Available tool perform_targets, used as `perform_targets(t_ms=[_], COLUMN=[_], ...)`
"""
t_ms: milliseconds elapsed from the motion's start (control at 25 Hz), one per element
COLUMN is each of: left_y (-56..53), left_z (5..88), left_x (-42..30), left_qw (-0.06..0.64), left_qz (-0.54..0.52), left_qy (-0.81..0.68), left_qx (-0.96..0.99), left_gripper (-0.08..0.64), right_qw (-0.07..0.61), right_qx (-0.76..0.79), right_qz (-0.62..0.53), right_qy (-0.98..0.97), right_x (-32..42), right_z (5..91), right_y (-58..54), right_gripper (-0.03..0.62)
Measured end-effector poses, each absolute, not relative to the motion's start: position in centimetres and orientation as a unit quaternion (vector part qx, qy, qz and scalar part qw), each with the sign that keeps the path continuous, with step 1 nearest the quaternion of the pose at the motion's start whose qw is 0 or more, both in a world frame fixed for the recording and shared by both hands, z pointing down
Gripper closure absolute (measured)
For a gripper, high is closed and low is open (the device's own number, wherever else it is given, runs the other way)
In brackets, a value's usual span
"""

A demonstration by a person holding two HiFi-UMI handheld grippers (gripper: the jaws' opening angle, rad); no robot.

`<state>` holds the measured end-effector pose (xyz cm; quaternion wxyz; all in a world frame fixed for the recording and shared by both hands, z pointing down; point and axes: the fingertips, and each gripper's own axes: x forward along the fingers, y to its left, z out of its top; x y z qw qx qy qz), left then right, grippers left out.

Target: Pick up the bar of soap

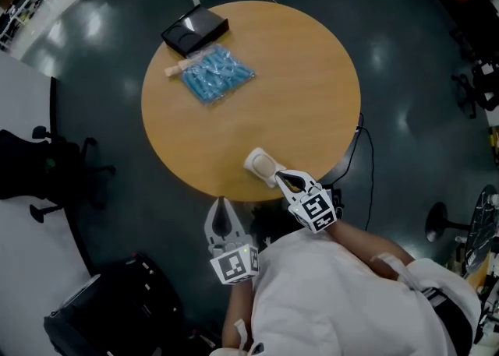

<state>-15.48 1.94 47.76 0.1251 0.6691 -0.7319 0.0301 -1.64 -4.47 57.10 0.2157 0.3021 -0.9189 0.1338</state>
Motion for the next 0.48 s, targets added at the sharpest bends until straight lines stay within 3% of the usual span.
perform_targets(t_ms=[360, 400, 440, 480], left_y=[0.0, -0.1, -0.2, -0.2], left_z=[48.8, 49.0, 49.3, 49.6], left_x=[-15.8, -16.0, -16.3, -16.5], left_qw=[0.158, 0.159, 0.162, 0.167], left_qz=[0.026, 0.027, 0.028, 0.028], left_qy=[-0.723, -0.725, -0.727, -0.730], left_qx=[0.672, 0.670, 0.667, 0.662], left_gripper=[0.554, 0.554, 0.554, 0.554], right_qw=[0.294, 0.304, 0.315, 0.328], right_qx=[0.291, 0.289, 0.283, 0.277], right_qz=[0.147, 0.148, 0.150, 0.152], right_qy=[-0.898, -0.896, -0.893, -0.890], right_x=[-3.4, -3.6, -3.7, -3.9], right_z=[63.3, 64.1, 65.0, 66.0], right_y=[-5.8, -5.9, -6.1, -6.2], right_gripper=[0.570, 0.532, 0.426, 0.366])
